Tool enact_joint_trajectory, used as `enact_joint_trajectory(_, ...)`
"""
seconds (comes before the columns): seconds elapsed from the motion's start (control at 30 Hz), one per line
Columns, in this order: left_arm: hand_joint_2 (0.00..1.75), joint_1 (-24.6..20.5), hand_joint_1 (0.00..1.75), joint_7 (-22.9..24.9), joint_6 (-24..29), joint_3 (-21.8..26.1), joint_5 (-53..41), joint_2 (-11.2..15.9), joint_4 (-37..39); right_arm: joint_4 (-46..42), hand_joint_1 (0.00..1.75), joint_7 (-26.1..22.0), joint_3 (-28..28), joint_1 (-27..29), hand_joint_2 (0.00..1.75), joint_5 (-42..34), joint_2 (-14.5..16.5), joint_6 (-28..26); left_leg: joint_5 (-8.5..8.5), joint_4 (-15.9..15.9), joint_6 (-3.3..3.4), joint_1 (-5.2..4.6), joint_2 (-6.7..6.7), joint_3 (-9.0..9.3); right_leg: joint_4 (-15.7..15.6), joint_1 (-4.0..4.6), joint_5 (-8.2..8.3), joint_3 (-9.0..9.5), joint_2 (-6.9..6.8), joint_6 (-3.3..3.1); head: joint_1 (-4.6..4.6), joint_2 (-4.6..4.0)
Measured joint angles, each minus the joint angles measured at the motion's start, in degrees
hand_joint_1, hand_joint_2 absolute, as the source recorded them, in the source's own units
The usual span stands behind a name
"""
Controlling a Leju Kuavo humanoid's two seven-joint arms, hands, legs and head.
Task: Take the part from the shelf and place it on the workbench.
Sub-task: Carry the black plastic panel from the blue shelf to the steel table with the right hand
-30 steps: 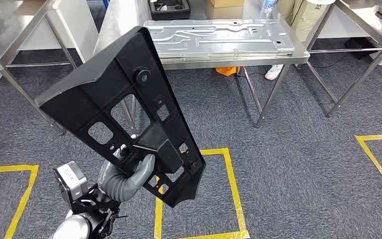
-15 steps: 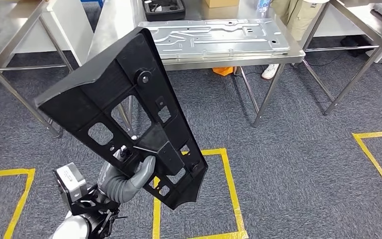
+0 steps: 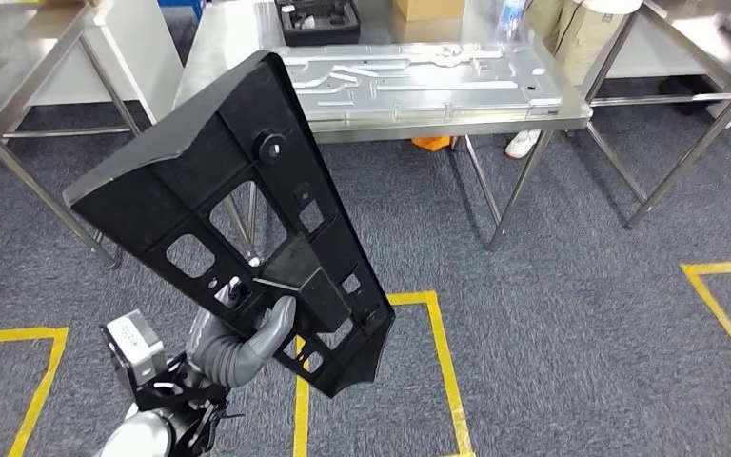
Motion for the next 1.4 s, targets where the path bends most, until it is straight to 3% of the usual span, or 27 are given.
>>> enact_joint_trajectory(0.1, 1.75, -0.1, 1.75, 0.0, 0.0, 0.0, 0.0, 0.0, 0.0, 0.0, 0.0, 0.0, 0.1, 0.0, 0.0, 0.0, 0.0, 0.0, -0.87, 0.4, -0.97, 0.13, 0.05, 0.05, -0.3, -0.01, -0.47, 0.35, 0.1, -1.23, -0.11, 0.0)
enact_joint_trajectory(0.13, 1.75, -0.1, 1.75, 0.0, 0.0, 0.0, 0.0, 0.0, 0.0, 0.0, 0.0, 0.0, 0.1, 0.0, 0.0, 0.0, 0.1, 0.0, -1.78, 2.2, -1.24, 0.21, 0.05, -0.74, -0.4, -0.11, -0.64, 0.65, 0.11, -1.66, -0.16, -0.01)
enact_joint_trajectory(0.17, 1.75, -0.1, 1.75, 0.0, 0.0, 0.0, 0.0, 0.0, 0.0, 0.0, 0.0, 0.0, 0.1, 0.0, 0.0, 0.0, 0.1, 0.0, -3.09, 5.4, -1.42, 0.29, 0.04, -2.32, -0.5, -0.16, -0.86, 0.99, 0.11, -2.03, -0.22, -0.01)
enact_joint_trajectory(0.23, 1.75, 0.0, 1.75, -0.1, 0.0, 0.0, 0.0, 0.0, 0.0, 0.0, 0.0, -0.1, 0.1, 0.0, 0.0, 0.0, 0.1, 0.0, -5.81, 13.9, -1.59, 0.31, 0.02, -7.19, -0.5, 0.0, -1.45, 1.58, 0.13, -2.56, -0.33, -0.01)
enact_joint_trajectory(0.27, 1.75, 0.1, 1.75, -0.1, 0.0, 0.0, 0.0, 0.0, 0.0, 0.0, 0.0, -0.1, 0.1, 0.0, 0.0, 0.0, 0.1, 0.0, -6.23, 17.0, -1.61, 0.31, 0.02, -9.32, -0.4, 0.1, -1.78, 1.94, 0.17, -2.64, -0.34, -0.01)
enact_joint_trajectory(0.3, 1.75, 0.2, 1.75, -0.1, 0.0, 0.0, 0.0, 0.0, 0.0, 0.0, 0.0, -0.1, 0.1, 0.1, 0.0, 0.0, 0.1, 0.0, -5.57, 18.1, -1.56, 0.29, 0.02, -10.55, -0.4, 0.18, -2.15, 2.41, 0.25, -2.66, -0.35, -0.01)
enact_joint_trajectory(0.33, 1.75, 0.2, 1.75, -0.1, 0.0, 0.0, 0.0, 0.0, 0.0, 0.0, 0.0, -0.1, 0.1, 0.1, 0.0, 0.0, 0.1, 0.0, -3.81, 16.7, -1.43, 0.25, 0.02, -10.61, -0.4, 0.25, -2.56, 2.99, 0.35, -2.61, -0.35, -0.01)
enact_joint_trajectory(0.4, 1.75, 0.2, 1.75, -0.1, 0.0, 0.0, 0.0, 0.0, 0.0, 0.0, 0.0, -0.2, 0.1, 0.2, 0.0, 0.0, 0.2, 0.0, 1.27, 9.0, -0.78, 0.02, 0.01, -8.13, -0.5, 0.3, -3.49, 4.28, 0.53, -2.39, -0.36, -0.01)
enact_joint_trajectory(0.47, 1.75, 0.1, 1.75, -0.1, 0.0, 0.0, 0.0, 0.0, 0.0, 0.0, 0.0, -0.2, 0.1, 0.1, 0.0, 0.0, 0.3, 0.0, 3.87, 2.6, -0.03, -0.37, 0.02, -5.55, -0.5, 0.46, -4.3, 4.94, 0.73, -1.89, -0.36, -0.01)
enact_joint_trajectory(0.57, 1.75, 0.1, 1.75, -0.2, 0.0, 0.0, 0.0, 0.1, 0.0, 0.0, 0.0, -0.2, 0.1, 0.1, 0.0, 0.0, 0.3, 0.0, 3.47, 1.0, 0.74, -0.57, -0.03, -4.65, -0.3, 0.43, -4.6, 5.21, 0.78, -1.03, -0.34, 0.01)
enact_joint_trajectory(0.63, 1.75, 0.1, 1.75, -0.2, 0.0, 0.1, 0.0, 0.1, 0.0, 0.0, 0.0, -0.2, 0.1, 0.0, 0.0, 0.0, 0.3, 0.0, 3.09, 0.6, 1.33, -0.25, -0.02, -3.8, 1.9, 0.36, -5.26, 4.57, 0.66, -0.44, -0.29, 0.0)
enact_joint_trajectory(0.67, 1.75, 0.0, 1.75, -0.2, 0.0, 0.1, 0.0, 0.0, 0.0, 0.0, 0.0, -0.2, 0.1, 0.0, 0.0, 0.0, 0.2, 0.0, 2.89, 0.5, 1.54, -0.07, 0.02, -3.31, 4.4, 0.28, -6.18, 3.24, 0.6, -0.12, -0.25, 0.0)
enact_joint_trajectory(0.77, 1.75, 0.1, 1.75, -0.2, 0.0, 0.0, 0.0, 0.0, 0.0, 0.0, 0.0, -0.2, 0.1, 0.0, 0.0, 0.0, 0.2, 0.0, 1.94, 0.5, 1.83, -0.01, 0.05, -2.24, 15.1, -0.05, -9.74, -3.61, 0.48, 0.62, -0.17, -0.01)
enact_joint_trajectory(0.8, 1.75, 0.1, 1.75, -0.2, 0.0, 0.0, 0.1, 0.0, 0.0, 0.0, 0.0, -0.2, 0.1, 0.1, 0.0, 0.0, 0.2, 0.0, 1.53, 0.5, 1.76, 0.03, 0.0, -1.79, 16.6, -0.12, -9.83, -5.18, 0.46, 0.76, -0.16, -0.01)
enact_joint_trajectory(0.83, 1.75, 0.2, 1.75, -0.2, 0.0, 0.0, 0.1, 0.0, 0.0, 0.0, 0.0, -0.2, 0.1, 0.2, 0.0, 0.0, 0.2, 0.0, 1.09, 0.5, 1.64, 0.08, -0.08, -1.24, 16.0, -0.17, -8.81, -5.73, 0.43, 0.82, -0.15, -0.01)
enact_joint_trajectory(0.87, 1.75, 0.2, 1.75, -0.2, 0.0, 0.0, 0.1, 0.0, 0.0, 0.0, 0.0, -0.2, 0.1, 0.3, 0.0, 0.0, 0.1, 0.0, 0.61, 0.5, 1.45, 0.17, -0.16, -0.56, 13.2, -0.22, -6.6, -5.23, 0.39, 0.81, -0.14, -0.01)
enact_joint_trajectory(0.93, 1.75, 0.2, 1.75, -0.2, 0.0, 0.0, 0.1, 0.0, 0.0, 0.0, 0.0, -0.2, 0.1, 0.3, 0.0, 0.0, 0.1, 0.0, -0.44, 0.5, 0.91, 0.25, -0.2, 0.73, 5.3, -0.2, -1.49, -2.81, 0.19, 0.65, -0.15, -0.01)
enact_joint_trajectory(1.0, 1.75, 0.1, 1.75, -0.2, 0.0, 0.0, 0.1, 0.0, 0.0, 0.0, 0.0, -0.2, 0.1, 0.3, 0.0, 0.0, 0.1, 0.0, -1.23, 0.3, 0.2, 0.18, -0.17, 1.37, 1.0, 0.08, 0.29, -1.43, -0.03, -0.03, -0.16, -0.01)
enact_joint_trajectory(1.13, 1.75, 0.0, 1.75, -0.2, 0.0, 0.0, 0.1, 0.0, 0.0, 0.0, 0.0, -0.2, 0.2, 0.3, 0.0, 0.0, 0.1, 0.0, -2.11, 1.9, -0.89, 0.19, -0.17, 1.52, 0.6, 0.15, -0.46, -0.36, 0.0, -1.87, -0.2, -0.01)
enact_joint_trajectory(1.2, 1.75, -0.1, 1.75, -0.2, 0.0, 0.0, 0.1, 0.0, 0.0, 0.0, 0.0, -0.2, 0.1, 0.2, 0.0, 0.0, 0.1, 0.0, -3.91, 7.9, -1.17, 0.27, -0.16, -1.73, 0.5, 0.15, -1.0, 0.43, 0.04, -2.49, -0.28, -0.01)
enact_joint_trajectory(1.27, 1.75, 0.0, 1.75, -0.2, 0.0, 0.0, 0.1, 0.0, 0.0, 0.0, 0.0, -0.2, 0.1, 0.2, 0.0, 0.0, 0.1, 0.0, -6.46, 15.6, -1.2, 0.21, -0.16, -6.92, 0.5, 0.4, -1.67, 1.05, 0.1, -2.87, -0.35, -0.01)
enact_joint_trajectory(1.3, 1.75, 0.1, 1.75, -0.2, 0.0, 0.0, 0.1, 0.1, 0.0, 0.0, 0.0, -0.2, 0.1, 0.2, 0.0, 0.0, 0.1, 0.0, -7.16, 17.8, -1.09, 0.12, -0.16, -8.87, 0.5, 0.61, -2.07, 1.48, 0.12, -2.96, -0.38, -0.01)
enact_joint_trajectory(1.33, 1.75, 0.2, 1.75, -0.2, 0.0, 0.0, 0.1, 0.1, 0.0, 0.0, 0.0, -0.2, 0.1, 0.3, 0.0, 0.0, 0.1, 0.0, -6.79, 17.8, -0.81, -0.03, -0.16, -9.89, 0.5, 0.87, -2.53, 2.09, 0.17, -2.98, -0.39, -0.01)
enact_joint_trajectory(1.37, 1.75, 0.2, 1.75, -0.2, 0.0, 0.0, 0.1, 0.1, 0.0, 0.0, 0.0, -0.2, 0.1, 0.3, 0.0, 0.0, 0.1, 0.0, -5.27, 15.9, -0.33, -0.28, -0.16, -9.89, 0.5, 1.14, -3.02, 2.82, 0.21, -2.97, -0.4, -0.01)
enact_joint_trajectory(1.4, 1.75, 0.2, 1.75, -0.2, 0.0, 0.0, 0.1, 0.1, 0.0, 0.0, 0.0, -0.2, 0.1, 0.3, 0.0, 0.0, 0.1, 0.0, -2.56, 12.2, 0.38, -0.71, -0.16, -9.06, 0.5, 1.38, -3.55, 3.63, 0.24, -2.94, -0.42, -0.01)
